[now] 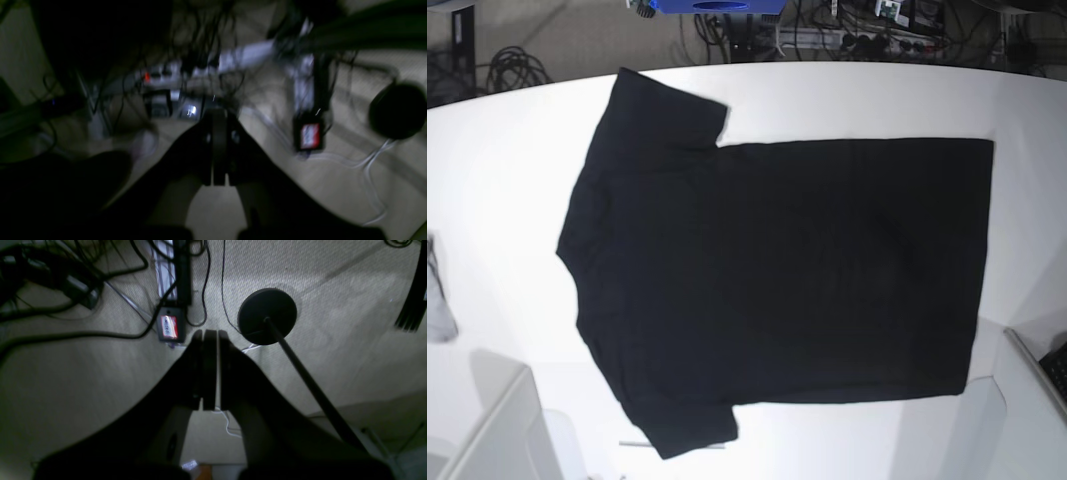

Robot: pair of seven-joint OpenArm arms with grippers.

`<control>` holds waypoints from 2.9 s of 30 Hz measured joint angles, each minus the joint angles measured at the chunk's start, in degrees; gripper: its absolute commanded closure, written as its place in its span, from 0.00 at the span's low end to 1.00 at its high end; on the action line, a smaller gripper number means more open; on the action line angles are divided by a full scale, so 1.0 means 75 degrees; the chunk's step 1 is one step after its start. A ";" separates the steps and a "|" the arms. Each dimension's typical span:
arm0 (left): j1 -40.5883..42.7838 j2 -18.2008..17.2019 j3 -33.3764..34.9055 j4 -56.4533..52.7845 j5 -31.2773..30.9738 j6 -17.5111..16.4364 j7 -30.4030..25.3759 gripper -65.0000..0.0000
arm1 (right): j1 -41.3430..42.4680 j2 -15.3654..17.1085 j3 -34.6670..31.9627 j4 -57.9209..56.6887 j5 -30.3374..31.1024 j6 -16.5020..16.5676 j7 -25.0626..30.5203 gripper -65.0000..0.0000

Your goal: Fold the T-shirt properly

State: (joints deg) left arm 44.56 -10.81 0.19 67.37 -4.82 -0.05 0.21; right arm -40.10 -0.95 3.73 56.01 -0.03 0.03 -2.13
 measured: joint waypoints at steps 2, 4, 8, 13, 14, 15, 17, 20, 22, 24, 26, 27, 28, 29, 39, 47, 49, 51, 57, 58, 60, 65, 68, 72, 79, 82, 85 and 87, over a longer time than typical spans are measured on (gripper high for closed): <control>0.0402 -0.0294 0.0006 0.0542 -0.0804 -0.0038 0.0017 1.00 | -0.0262 -0.0044 0.0388 0.0600 0.0000 -0.0006 -0.0280 1.00; 0.0702 -0.0673 -0.0017 0.0944 -0.1620 0.0017 0.0096 1.00 | -0.0513 -0.0090 0.0705 0.1221 -0.0006 -0.0076 -0.0510 1.00; 0.1142 -0.1256 -0.0055 0.1932 -0.2398 0.0117 0.0073 1.00 | -0.1090 -0.0210 0.0959 0.2483 -0.0003 -0.0003 -0.0498 1.00; 0.1789 -0.1370 -0.0224 0.3281 -0.2393 -0.0029 0.0137 1.00 | -0.1679 -0.0213 0.0991 0.3885 -0.0009 -0.0009 -0.0516 1.00; 0.1985 -0.1303 -0.0463 0.3541 -0.2396 -0.0017 0.0125 1.00 | -0.1775 -0.0210 0.0991 0.4130 0.0003 -0.0003 -0.0568 1.00; 0.2142 -0.1274 -0.0726 0.3768 -0.2393 0.0000 0.0119 1.00 | -0.1851 -0.0219 0.0988 0.4371 -0.0012 -0.0017 -0.0694 1.00; 0.2352 -0.1221 -0.1218 0.4176 -0.2393 0.0073 0.0122 1.00 | -0.1964 -0.0315 0.1005 0.4893 -0.0006 -0.0058 -0.1032 1.00; 0.2498 -0.1134 -0.1807 0.4774 -0.2396 0.0061 0.0114 1.00 | -0.2055 -0.0443 0.0994 0.5700 0.0012 0.0000 -0.1332 1.00; 0.2611 -0.1087 -0.2081 0.5091 -0.2393 0.0015 0.0090 1.00 | -0.2072 -0.0440 0.0982 0.6193 0.0035 0.0015 -0.1571 1.00; 0.2632 -0.0918 -0.2401 0.5307 -0.2393 0.0012 0.0119 1.00 | -0.2063 -0.0399 0.0991 0.6659 -0.0009 -0.0047 -0.1862 1.00; 0.2629 -0.0851 -0.2664 0.5496 -0.2390 0.0015 0.0195 1.00 | -0.2060 -0.0408 0.0991 0.7050 -0.0009 -0.0038 -0.2122 1.00; 0.2602 -0.0810 -0.2795 0.5575 -0.2393 0.0012 0.0204 1.00 | -0.2020 -0.0411 0.0988 0.7198 0.0026 -0.0009 -0.2238 1.00; 0.2567 -0.0749 -0.2917 0.5662 -0.2396 0.0015 0.0184 1.00 | -0.1932 -0.0425 0.0988 0.7335 0.0012 -0.0012 -0.2337 1.00; 0.2565 -0.0717 -0.2996 0.5744 -0.2396 0.0015 0.0175 1.00 | -0.1816 -0.0423 0.0991 0.7446 -0.0003 -0.0012 -0.2375 1.00; 0.2057 -0.0755 -0.3171 0.5770 -0.2407 0.0009 0.0271 1.00 | -0.0627 -0.0697 0.1000 0.7653 0.0020 -0.0003 -0.2946 1.00; 0.1760 -0.0752 -0.3171 0.5761 -0.2734 0.0006 0.0233 0.59 | -0.0460 -0.0251 0.0991 0.7653 0.2806 -0.0006 -0.2958 0.37; 0.1763 -0.0761 -0.3171 0.5753 -0.3450 -0.0172 0.0239 0.41 | -0.0460 0.0087 0.1005 0.7653 0.3791 -0.0038 -0.2911 0.36; 0.1722 -0.0871 -0.3171 0.5727 -0.4109 -0.0799 0.0271 0.28 | -0.0458 0.0431 0.1000 0.7650 0.4823 -0.0032 -0.2911 0.36; 0.1687 -0.0959 -0.3908 0.5482 -0.4689 -0.2130 0.0294 0.25 | -0.0102 0.1201 0.1003 0.7329 0.6432 -0.0067 -0.2868 0.36; 0.1679 -0.0935 -0.4028 0.5482 -0.4689 -0.2174 0.0289 0.25 | -0.0073 0.1236 0.1003 0.7289 0.6382 -0.0070 -0.2862 0.36; 0.1673 -0.0950 -0.4237 0.5409 -0.4721 -0.2337 0.0210 0.25 | -0.0070 0.1218 0.1003 0.7189 0.6394 -0.0067 -0.2876 0.36; 0.1355 -0.0933 -0.4488 0.4683 -0.5359 -0.3045 0.0391 0.25 | 0.0259 0.1221 0.1003 0.6516 0.6411 -0.0090 -0.2865 0.36; 0.1061 -0.0927 -0.4995 0.4156 -0.6304 -0.3672 0.1670 0.25 | 0.0335 0.1227 0.1003 0.6216 0.6441 -0.0058 -0.2731 0.36; 0.0399 -0.0854 -0.6234 0.3608 -0.6368 -0.4698 0.3191 0.25 | 0.0405 0.1236 0.1003 0.6030 0.6443 0.0026 -0.2626 0.36; -0.0548 0.0108 -0.7297 0.3582 -0.4532 -0.5246 0.4065 0.25 | 0.0367 0.1230 0.0938 0.6021 0.6470 0.0061 -0.2567 0.36; -0.0638 0.0122 -0.7277 0.3582 -0.4500 -0.5254 0.4065 0.25 | 0.0353 0.1233 0.0935 0.6021 0.6467 0.0061 -0.2576 0.36; -0.0650 0.0178 -0.7265 0.3585 -0.4494 -0.5257 0.4095 0.25 | 0.0347 0.1274 0.0629 0.6027 0.6438 0.0067 -0.2550 0.36; -0.0679 0.0207 -0.7268 0.3585 -0.4444 -0.5251 0.4115 0.25 | 0.0347 0.1253 0.0414 0.6033 0.6443 0.0140 -0.2538 0.36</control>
State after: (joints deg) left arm 39.46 -9.26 -54.33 94.26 -38.15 -39.44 31.07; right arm -37.50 8.45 6.83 101.25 48.29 1.08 -21.17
